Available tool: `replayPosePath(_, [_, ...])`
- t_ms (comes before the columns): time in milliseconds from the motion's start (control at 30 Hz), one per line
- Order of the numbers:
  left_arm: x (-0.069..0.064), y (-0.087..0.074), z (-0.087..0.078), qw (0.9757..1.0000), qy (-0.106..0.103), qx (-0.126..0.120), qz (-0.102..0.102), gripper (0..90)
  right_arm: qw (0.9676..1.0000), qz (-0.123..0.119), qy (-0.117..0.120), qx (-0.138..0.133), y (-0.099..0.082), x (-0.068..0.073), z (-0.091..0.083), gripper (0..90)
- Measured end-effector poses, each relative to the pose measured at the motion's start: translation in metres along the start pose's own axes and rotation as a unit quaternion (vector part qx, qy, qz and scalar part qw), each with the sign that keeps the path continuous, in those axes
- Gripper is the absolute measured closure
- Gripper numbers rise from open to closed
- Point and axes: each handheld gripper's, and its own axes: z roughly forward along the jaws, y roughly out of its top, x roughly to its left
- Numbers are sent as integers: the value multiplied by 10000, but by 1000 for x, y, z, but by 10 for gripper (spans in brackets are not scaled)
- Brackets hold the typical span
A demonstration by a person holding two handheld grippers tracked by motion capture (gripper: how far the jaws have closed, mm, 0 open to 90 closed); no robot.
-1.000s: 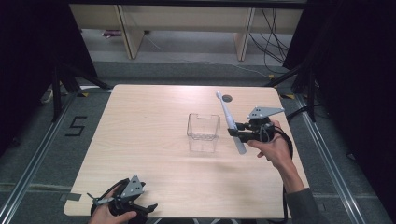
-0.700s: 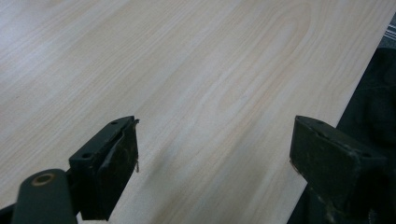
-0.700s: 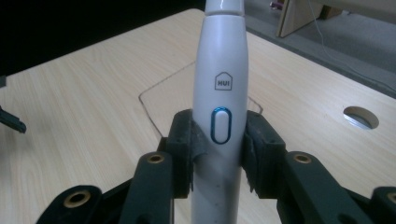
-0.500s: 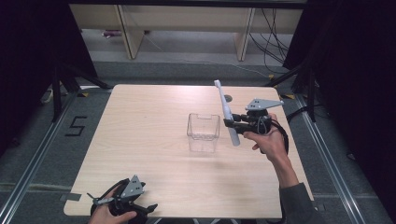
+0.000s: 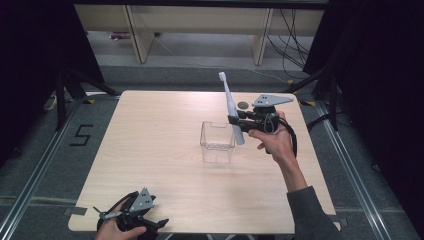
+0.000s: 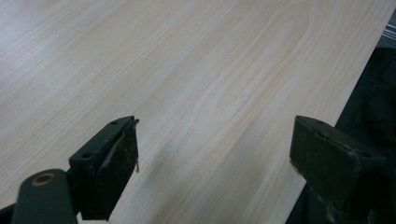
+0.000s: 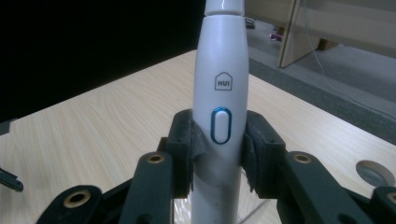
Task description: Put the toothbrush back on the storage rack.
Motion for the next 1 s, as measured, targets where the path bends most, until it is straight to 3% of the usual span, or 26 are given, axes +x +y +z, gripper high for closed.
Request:
replayPosePath(267, [0,0,-1,10000,-1,-1,24,148,9999,-107,30,-4,8,1,22,665])
replayPosePath(367, [0,0,-1,10000,-16,-12,24,148,9999,-107,18,5,8,-1,29,665])
replayPosePath(400, [0,0,-1,10000,-16,-12,24,148,10000,-2,18,11,7,0,31,665])
replayPosePath(633, [-1,0,0,10000,-18,-3,9,148,9999,-111,38,119,4,-1,46,665])
replayPosePath(700, [-2,0,0,10000,-17,-17,-59,148,9998,-79,42,189,3,-1,49,665])
replayPosePath(833, [0,0,-1,10000,-57,27,10,148,9995,-96,59,301,-2,-2,59,665])
replayPosePath(867, [0,0,-1,10000,-77,25,12,147,9993,15,67,368,-4,0,61,665])
replayPosePath(900, [0,1,-1,10000,-78,21,7,148,9989,-168,22,426,-5,-3,63,665])
replayPosePath(1000, [0,0,-1,10000,-69,23,9,147,9984,-81,40,558,-10,-3,70,665])
